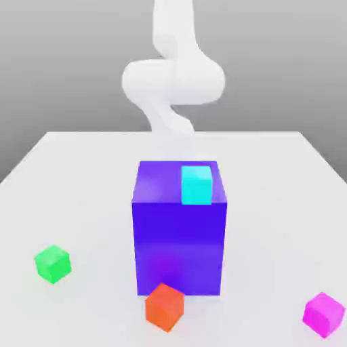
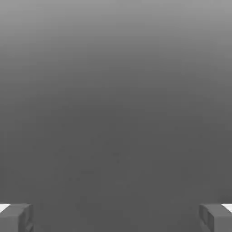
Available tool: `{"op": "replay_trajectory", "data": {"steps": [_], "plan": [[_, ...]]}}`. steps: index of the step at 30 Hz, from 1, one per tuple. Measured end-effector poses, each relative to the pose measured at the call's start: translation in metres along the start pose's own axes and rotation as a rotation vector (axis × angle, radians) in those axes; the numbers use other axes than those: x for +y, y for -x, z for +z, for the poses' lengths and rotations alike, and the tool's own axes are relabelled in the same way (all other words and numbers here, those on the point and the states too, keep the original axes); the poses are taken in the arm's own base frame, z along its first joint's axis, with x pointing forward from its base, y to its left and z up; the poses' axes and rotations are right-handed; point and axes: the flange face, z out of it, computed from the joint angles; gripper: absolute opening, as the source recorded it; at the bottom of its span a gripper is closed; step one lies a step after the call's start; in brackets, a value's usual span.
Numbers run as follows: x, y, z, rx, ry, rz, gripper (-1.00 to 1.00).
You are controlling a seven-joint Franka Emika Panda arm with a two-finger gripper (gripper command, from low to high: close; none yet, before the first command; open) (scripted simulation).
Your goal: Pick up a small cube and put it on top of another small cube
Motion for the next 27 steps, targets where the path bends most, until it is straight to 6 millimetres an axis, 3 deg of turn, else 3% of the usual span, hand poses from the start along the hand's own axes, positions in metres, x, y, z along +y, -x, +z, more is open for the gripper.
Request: {"op": "replay_trajectory", "data": {"steps": [6,12,16,20,27], "plan": [[-0.031,0.042,0.109,-0.108,0.111,-0.116,0.00],[-0.044,0.105,0.208,-0.228,0.196,-0.235,0.00],[-0.044,0.157,0.267,-0.317,0.241,-0.314,0.00],[-0.041,0.223,0.316,-0.416,0.270,-0.405,0.00],[-0.009,0.332,0.386,-0.596,0.317,-0.518,0.00]]}}
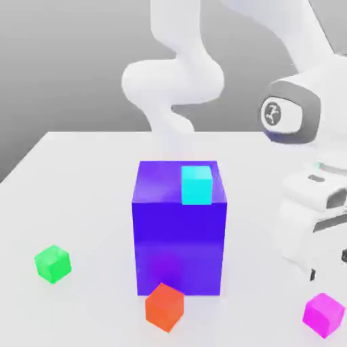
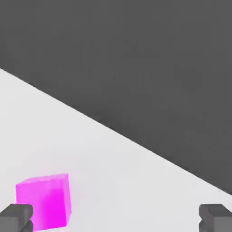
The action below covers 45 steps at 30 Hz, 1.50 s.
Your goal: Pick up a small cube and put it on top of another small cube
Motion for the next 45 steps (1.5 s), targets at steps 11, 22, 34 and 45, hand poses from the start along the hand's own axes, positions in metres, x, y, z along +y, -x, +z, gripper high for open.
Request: {"op": "replay_trajectory", "data": {"steps": [11,22,34,45], "plan": [[-0.015,0.030,0.099,-0.067,0.005,-0.049,-1.00],[0.034,-0.003,0.036,-0.069,0.012,0.172,-1.00],[0.234,-0.061,0.015,-0.064,0.037,1.019,-1.00],[0.423,-0.032,-0.004,-0.045,0.062,1.831,-1.00]]}}
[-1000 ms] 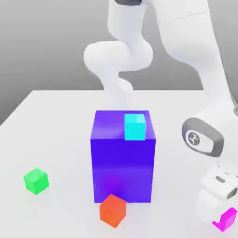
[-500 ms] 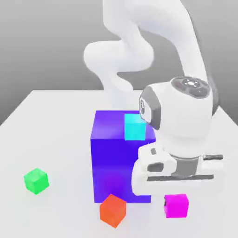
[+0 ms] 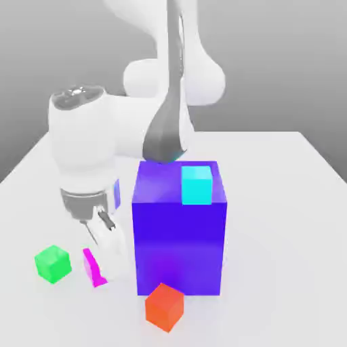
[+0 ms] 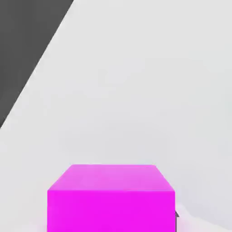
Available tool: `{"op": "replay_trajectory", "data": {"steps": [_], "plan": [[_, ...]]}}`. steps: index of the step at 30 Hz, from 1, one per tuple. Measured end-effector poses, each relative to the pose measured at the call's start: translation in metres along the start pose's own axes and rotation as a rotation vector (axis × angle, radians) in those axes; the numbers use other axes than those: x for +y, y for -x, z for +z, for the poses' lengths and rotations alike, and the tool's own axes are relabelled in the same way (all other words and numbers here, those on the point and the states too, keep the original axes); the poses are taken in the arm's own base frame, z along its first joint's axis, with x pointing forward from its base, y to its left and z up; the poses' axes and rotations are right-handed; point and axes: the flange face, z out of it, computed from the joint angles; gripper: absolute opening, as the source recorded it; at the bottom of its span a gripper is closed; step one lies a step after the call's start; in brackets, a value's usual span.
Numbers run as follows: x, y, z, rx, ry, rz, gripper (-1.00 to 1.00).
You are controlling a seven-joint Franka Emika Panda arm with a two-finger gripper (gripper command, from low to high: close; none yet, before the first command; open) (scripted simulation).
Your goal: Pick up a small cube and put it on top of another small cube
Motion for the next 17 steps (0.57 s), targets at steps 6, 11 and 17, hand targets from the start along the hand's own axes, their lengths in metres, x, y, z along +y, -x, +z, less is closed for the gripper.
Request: {"op": "replay_trajectory", "data": {"steps": [6,11,17], "plan": [[0.023,-0.093,-0.006,0.003,-0.003,0.435,-1.00],[0.035,-0.122,0.017,0.006,-0.006,0.598,-1.00],[0.036,-0.118,0.055,0.006,-0.005,0.591,1.00]]}}
